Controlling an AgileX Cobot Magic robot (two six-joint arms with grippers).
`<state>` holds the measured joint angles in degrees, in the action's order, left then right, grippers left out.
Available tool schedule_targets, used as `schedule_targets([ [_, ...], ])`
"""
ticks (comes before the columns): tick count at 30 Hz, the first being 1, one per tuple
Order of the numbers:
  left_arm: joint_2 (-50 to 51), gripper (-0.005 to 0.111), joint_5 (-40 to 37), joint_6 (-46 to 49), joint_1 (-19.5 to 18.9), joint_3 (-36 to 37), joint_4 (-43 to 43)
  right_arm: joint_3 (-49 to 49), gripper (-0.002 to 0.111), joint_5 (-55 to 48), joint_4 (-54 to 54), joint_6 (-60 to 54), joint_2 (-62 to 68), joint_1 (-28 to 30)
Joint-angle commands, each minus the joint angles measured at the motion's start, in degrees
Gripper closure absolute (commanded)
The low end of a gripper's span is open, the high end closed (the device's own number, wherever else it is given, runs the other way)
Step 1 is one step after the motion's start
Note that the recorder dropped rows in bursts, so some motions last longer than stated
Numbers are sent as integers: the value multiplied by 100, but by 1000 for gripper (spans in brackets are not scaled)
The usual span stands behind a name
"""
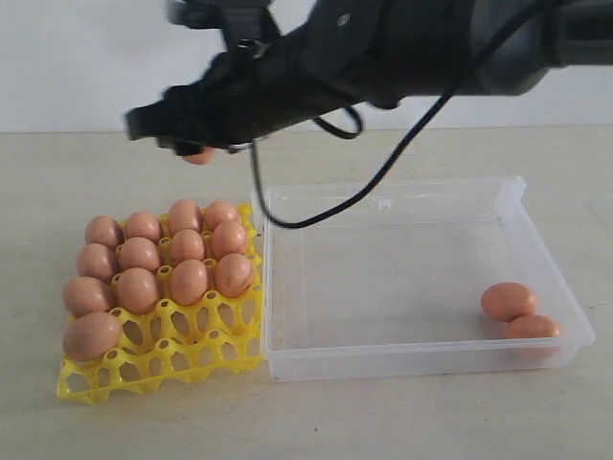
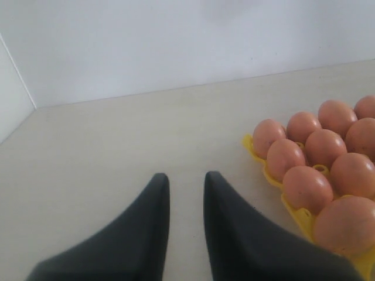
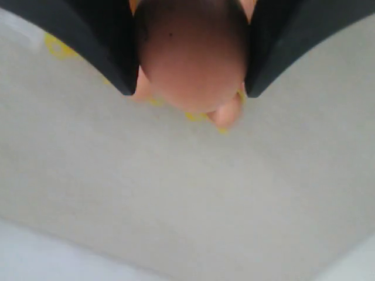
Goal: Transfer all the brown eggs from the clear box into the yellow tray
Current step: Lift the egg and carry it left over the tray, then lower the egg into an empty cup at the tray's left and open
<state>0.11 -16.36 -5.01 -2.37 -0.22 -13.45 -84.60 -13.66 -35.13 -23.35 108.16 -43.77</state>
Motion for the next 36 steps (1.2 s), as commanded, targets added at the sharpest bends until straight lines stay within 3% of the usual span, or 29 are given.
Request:
schedule_targets([
  [1,-11,85,12,-11,30,22,11,-2,109,2133,193,-154,142,-919],
  [8,-11,85,12,-11,30,22,11,-2,109,2469,214,-129,585,-1185],
  [15,-11,85,12,-11,30,22,11,-2,109,3014,943,-152,1154,-890],
  [21,-11,85,12,-11,30,22,11,-2,109,4298,1275,-1164,1360,-759],
  [23,-11,85,12,-11,30,22,11,-13,109,4315,1275,-665,1299,-759],
  [25,-11,85,12,-11,30,22,11,-13,109,3952,1450,641,1208,-759],
  [27,-11,85,12,-11,30,22,11,-13,109,3587,2360,1766,1174,-745],
  [32,-11,85,12,-11,30,22,11,-3,109,3610,6627,5240,1197,-709],
  [34,-11,85,12,-11,30,22,11,-3,109,3585,7909,5873,1197,-655],
  [36,-11,85,12,-11,30,22,11,-3,109,3296,8412,5950,1197,-654],
])
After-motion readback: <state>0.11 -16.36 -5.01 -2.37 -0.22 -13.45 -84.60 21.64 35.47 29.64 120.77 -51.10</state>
